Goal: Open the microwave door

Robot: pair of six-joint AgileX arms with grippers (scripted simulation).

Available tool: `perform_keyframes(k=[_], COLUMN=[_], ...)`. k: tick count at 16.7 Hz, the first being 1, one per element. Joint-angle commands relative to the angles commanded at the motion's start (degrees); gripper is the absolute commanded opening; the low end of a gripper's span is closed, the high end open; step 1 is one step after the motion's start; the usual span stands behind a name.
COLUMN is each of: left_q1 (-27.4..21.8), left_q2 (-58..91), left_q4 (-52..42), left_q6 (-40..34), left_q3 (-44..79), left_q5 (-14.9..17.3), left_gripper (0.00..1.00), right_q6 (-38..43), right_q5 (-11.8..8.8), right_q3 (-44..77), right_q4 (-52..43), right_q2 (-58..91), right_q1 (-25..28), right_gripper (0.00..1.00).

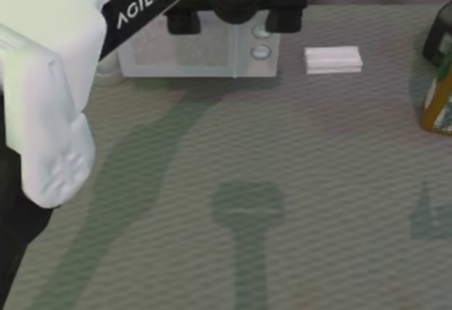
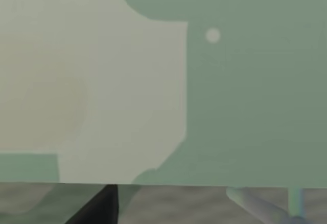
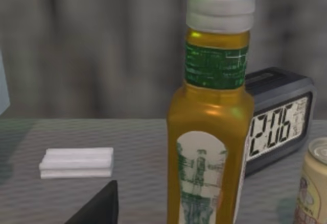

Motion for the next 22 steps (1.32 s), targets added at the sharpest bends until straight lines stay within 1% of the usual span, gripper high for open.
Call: perform_keyframes(k=[4,17,18,22], left_q1=[0.1,0.1,0.1,0.1], left_q2=[0.3,0.3,0.3,0.3], left_q4=[0.5,0.5,0.5,0.5], left_q6=[0.1,0.1,0.1,0.1], left_q3=[-0.3,-0.3,-0.3,-0.3], left_q5=[0.1,0.1,0.1,0.1], left_gripper=[1.0,0.02,0.0,0.0], right_q6=[0.0,0.0,0.0,0.0], right_q5=[0.0,0.0,0.0,0.0], right_q3=[0.0,0.0,0.0,0.0], right_q4=[0.0,0.0,0.0,0.0], right_q2=[0.0,0.0,0.0,0.0], right_q1=[0.0,0.0,0.0,0.0], right_gripper=[1.0,1.0,1.0,1.0])
